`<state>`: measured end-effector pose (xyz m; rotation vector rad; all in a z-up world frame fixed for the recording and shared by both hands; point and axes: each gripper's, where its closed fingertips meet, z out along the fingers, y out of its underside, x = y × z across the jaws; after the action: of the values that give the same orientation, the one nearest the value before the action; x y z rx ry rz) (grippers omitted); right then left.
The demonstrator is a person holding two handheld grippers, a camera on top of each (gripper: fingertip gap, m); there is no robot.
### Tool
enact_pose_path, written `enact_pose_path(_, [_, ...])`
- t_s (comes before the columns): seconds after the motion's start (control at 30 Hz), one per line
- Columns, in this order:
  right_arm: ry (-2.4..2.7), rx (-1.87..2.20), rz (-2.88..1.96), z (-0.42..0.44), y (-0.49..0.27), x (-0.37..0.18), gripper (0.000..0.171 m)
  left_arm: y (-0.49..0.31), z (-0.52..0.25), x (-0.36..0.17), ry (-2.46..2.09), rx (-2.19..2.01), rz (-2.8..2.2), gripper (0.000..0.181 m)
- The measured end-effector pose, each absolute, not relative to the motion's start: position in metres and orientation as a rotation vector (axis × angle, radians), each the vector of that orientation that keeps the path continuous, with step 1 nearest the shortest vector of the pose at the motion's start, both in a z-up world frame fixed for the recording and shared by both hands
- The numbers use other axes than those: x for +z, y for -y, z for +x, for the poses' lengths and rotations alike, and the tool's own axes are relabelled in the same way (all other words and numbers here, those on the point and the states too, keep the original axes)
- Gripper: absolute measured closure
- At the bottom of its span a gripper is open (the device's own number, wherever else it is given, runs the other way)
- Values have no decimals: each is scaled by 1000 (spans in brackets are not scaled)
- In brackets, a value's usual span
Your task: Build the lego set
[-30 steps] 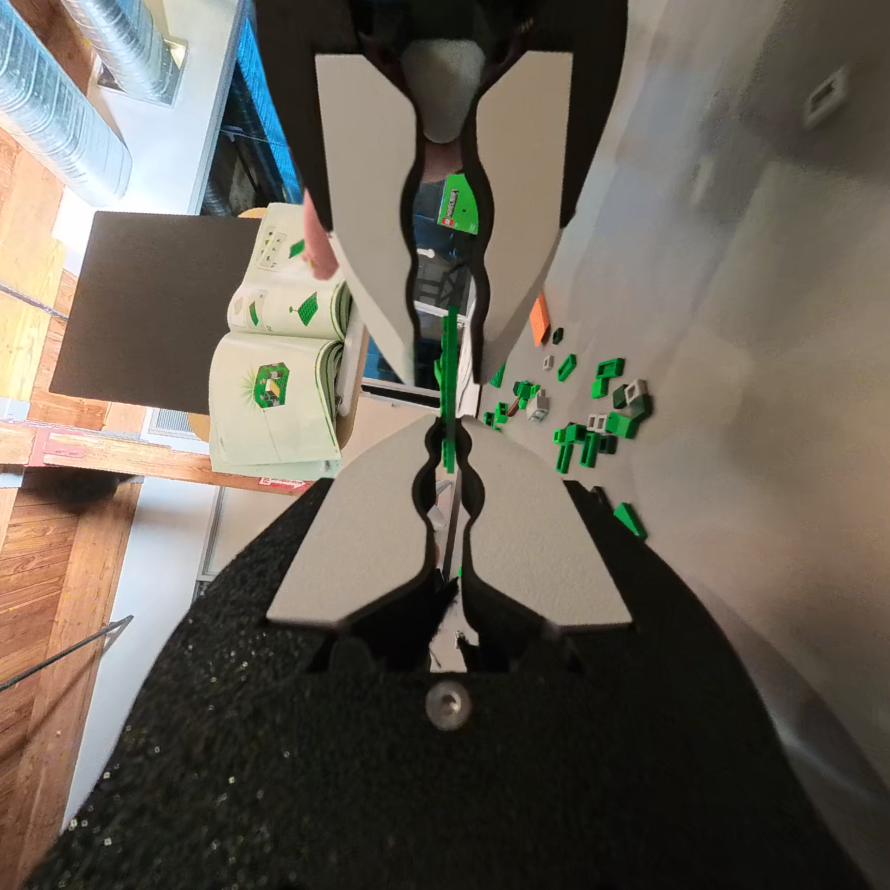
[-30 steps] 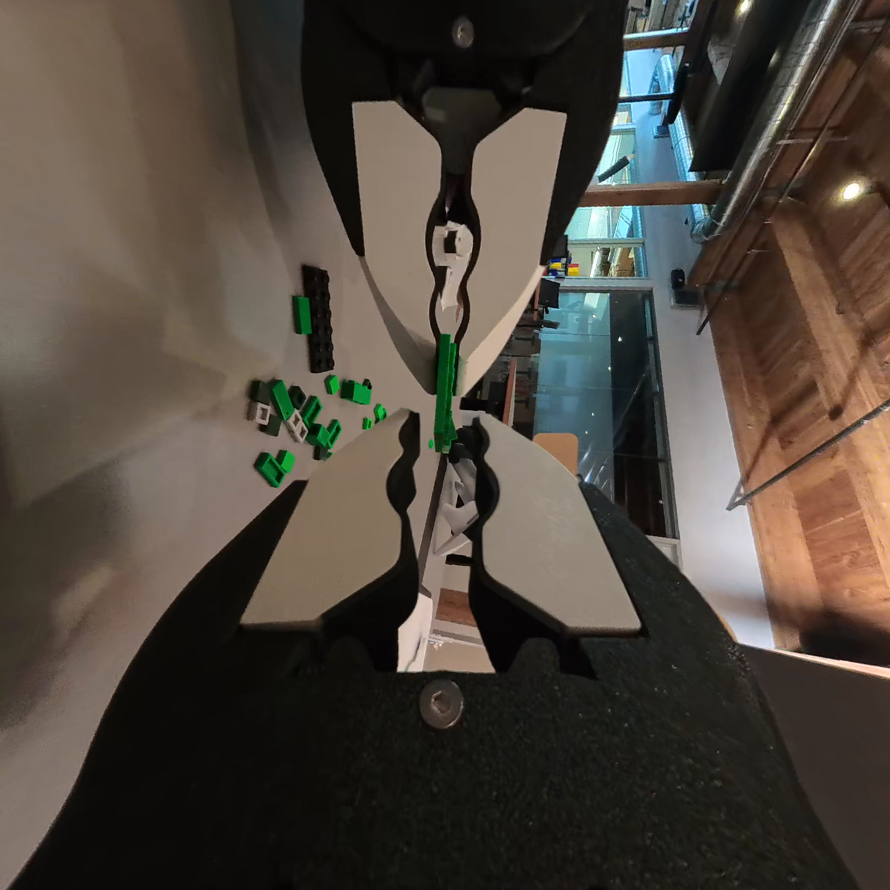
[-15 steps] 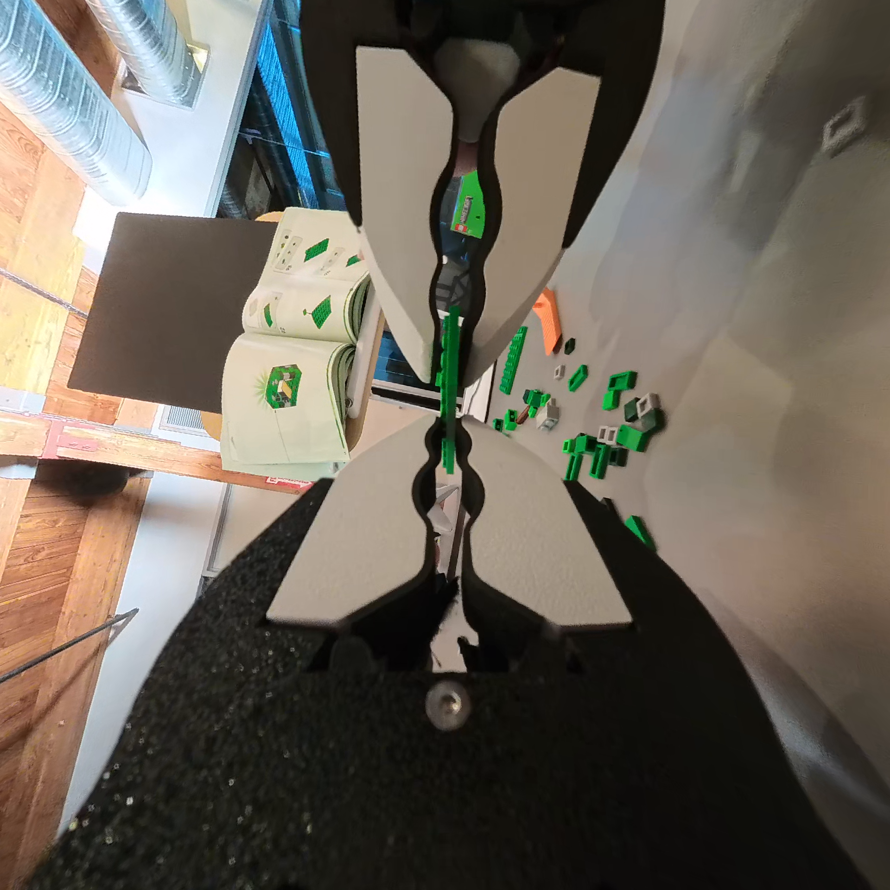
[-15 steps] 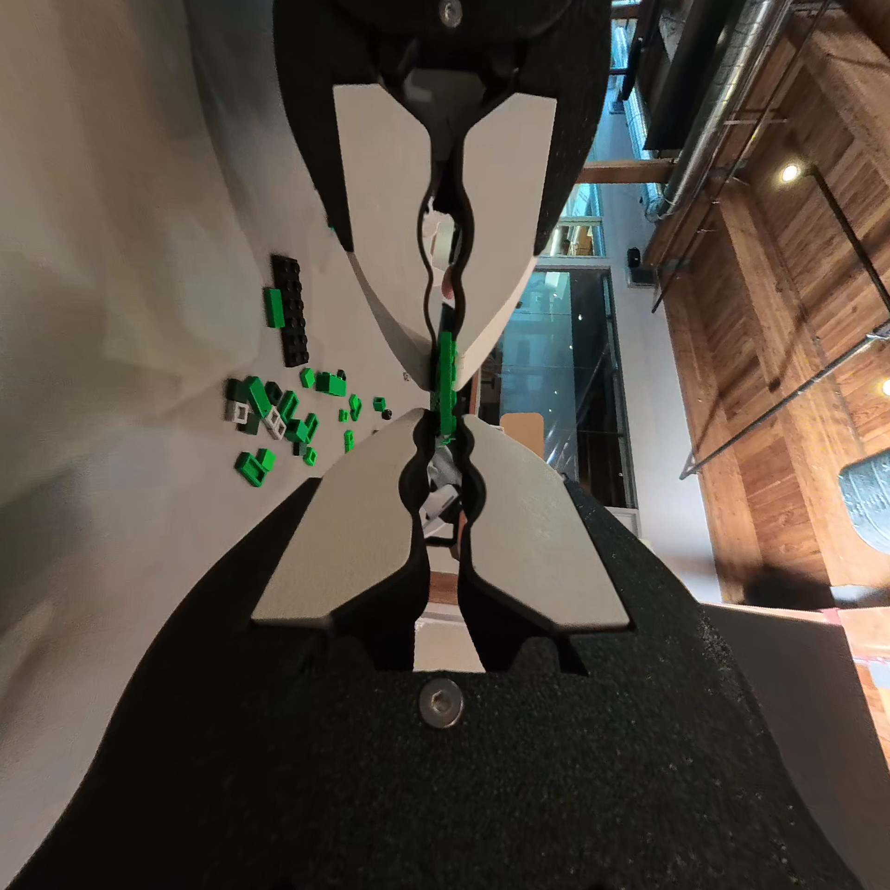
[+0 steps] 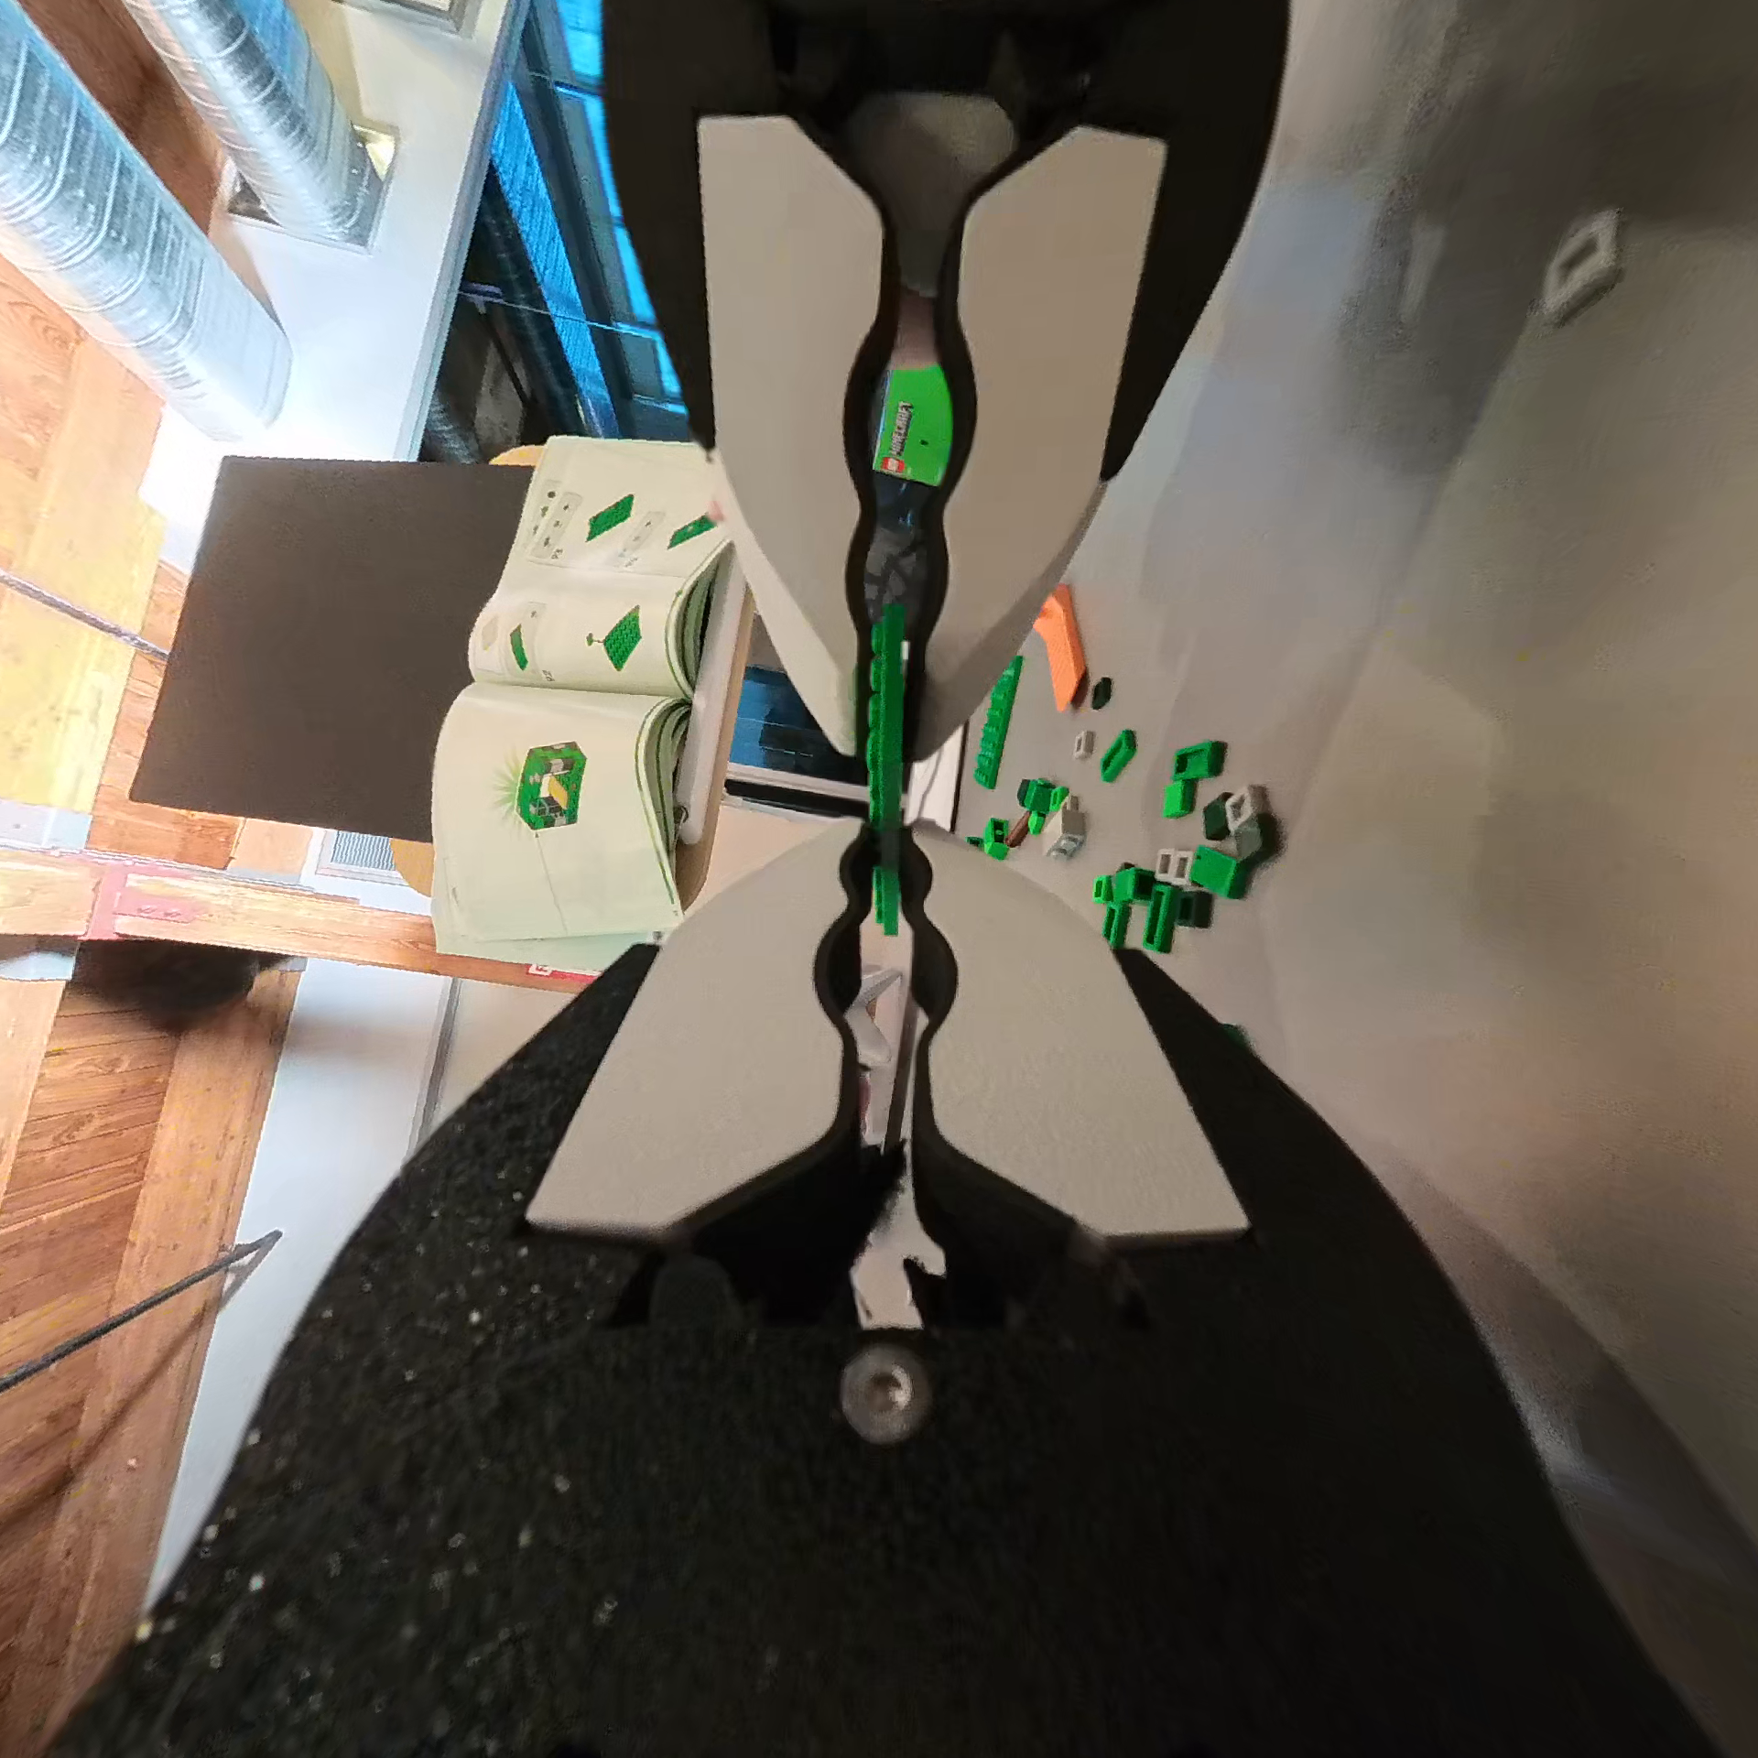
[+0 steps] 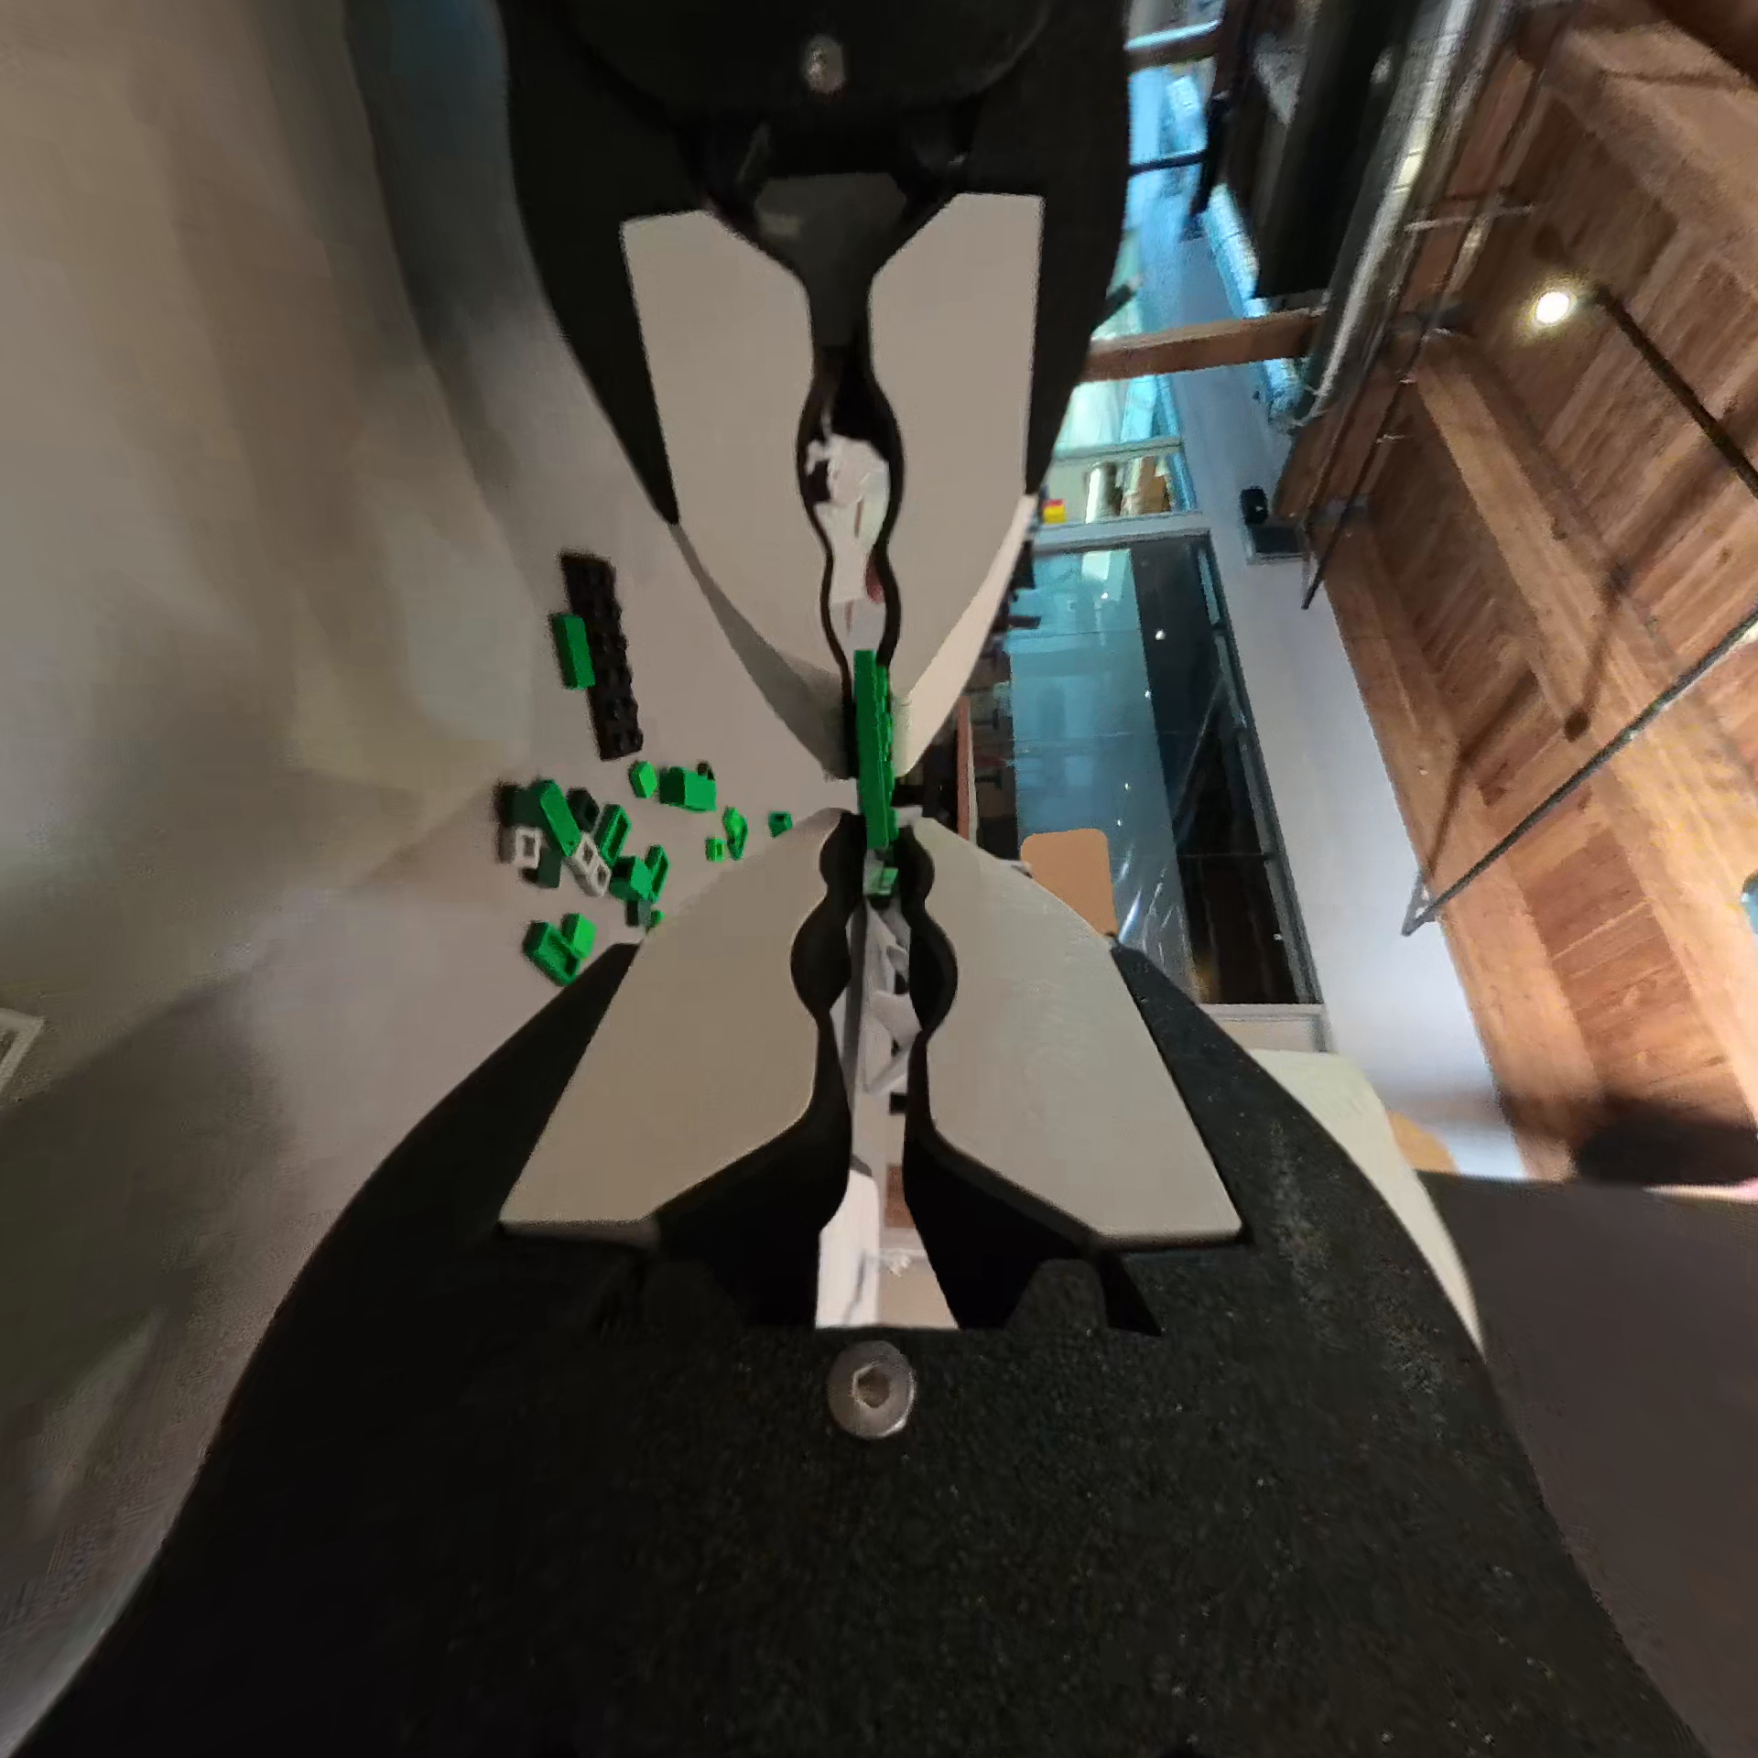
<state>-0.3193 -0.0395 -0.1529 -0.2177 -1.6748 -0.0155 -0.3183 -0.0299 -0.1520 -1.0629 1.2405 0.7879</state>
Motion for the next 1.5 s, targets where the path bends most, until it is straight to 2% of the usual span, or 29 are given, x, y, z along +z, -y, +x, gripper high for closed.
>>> enact_pose_path(0.03, [1648, 35, -247, -319, 39, -150, 163, 30, -318, -150, -1225, 778, -1066, 177])
enact_pose_path(0.1, [1639, 72, -337, -317, 31, -150, 141, 30, -321, -153, -1236, 800, -1070, 177])
enact_pose_path(0.13, [1617, 80, -359, -316, 27, -148, 138, 29, -322, -155, -1247, 812, -1072, 177])
enact_pose_path(0.43, [1510, 246, -547, -286, 20, -163, 144, 31, -323, -160, -1255, 836, -1058, 177])
enact_pose_path(0.93, [1361, 433, -788, -286, -8, -145, 152, 36, -335, -157, -1257, 851, -1071, 177])
enact_pose_path(1.5, [1381, 441, -787, -286, -8, -147, 157, 37, -336, -157, -1233, 824, -1082, 177])
